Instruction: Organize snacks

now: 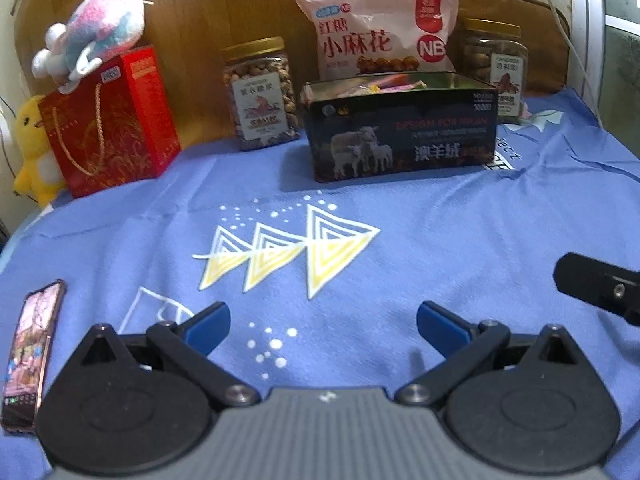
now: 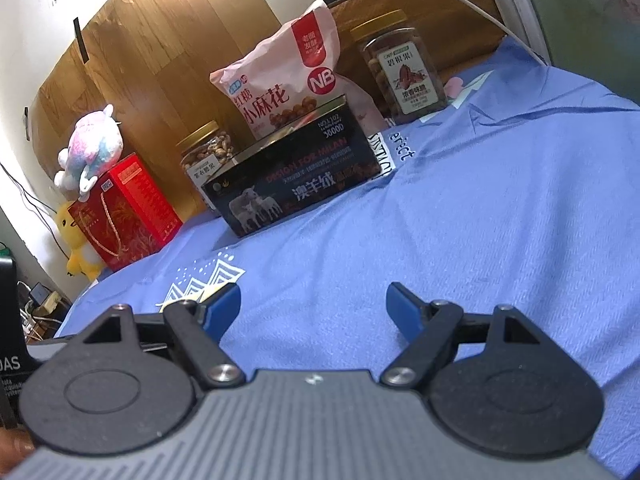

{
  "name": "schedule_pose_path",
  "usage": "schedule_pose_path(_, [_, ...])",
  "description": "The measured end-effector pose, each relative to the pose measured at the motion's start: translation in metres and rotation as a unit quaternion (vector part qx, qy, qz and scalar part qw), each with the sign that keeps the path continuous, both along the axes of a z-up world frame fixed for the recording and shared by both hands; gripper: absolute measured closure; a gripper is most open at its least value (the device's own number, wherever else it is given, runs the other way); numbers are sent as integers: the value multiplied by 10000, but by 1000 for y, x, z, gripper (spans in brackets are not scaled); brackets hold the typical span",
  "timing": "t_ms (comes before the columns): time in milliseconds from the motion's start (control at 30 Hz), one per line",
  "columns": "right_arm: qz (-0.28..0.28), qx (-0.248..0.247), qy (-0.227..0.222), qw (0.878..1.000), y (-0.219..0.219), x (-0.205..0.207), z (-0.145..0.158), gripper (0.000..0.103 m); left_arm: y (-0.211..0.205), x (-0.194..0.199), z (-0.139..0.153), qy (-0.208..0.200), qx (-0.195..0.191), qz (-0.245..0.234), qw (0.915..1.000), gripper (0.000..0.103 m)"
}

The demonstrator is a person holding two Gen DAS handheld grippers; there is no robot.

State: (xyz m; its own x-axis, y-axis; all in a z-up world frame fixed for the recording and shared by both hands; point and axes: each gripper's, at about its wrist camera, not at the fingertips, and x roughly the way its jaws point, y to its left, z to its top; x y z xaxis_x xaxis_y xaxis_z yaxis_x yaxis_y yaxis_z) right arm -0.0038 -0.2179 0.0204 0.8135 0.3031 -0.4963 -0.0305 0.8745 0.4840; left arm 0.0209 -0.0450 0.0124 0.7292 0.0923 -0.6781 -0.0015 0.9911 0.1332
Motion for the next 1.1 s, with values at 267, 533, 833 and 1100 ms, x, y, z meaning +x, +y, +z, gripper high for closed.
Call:
schedule_pose_path(267, [-67, 22, -75, 9999, -2, -2, 2, 21, 3, -1, 2, -56, 153, 117, 9998, 0])
schedule_pose_path(533, [-160, -6, -172, 9997, -1, -6, 4, 21, 4, -5, 4, -158, 261, 187, 9994, 0])
schedule_pose_path(833, [-164, 4, -184, 9997, -2, -6, 4, 21, 8, -3, 3, -132, 336, 223, 9991, 0])
schedule_pose_path(1100, [-166, 13, -177, 9997, -2, -6, 4, 21, 10, -3, 1, -146, 416, 291, 9986, 0])
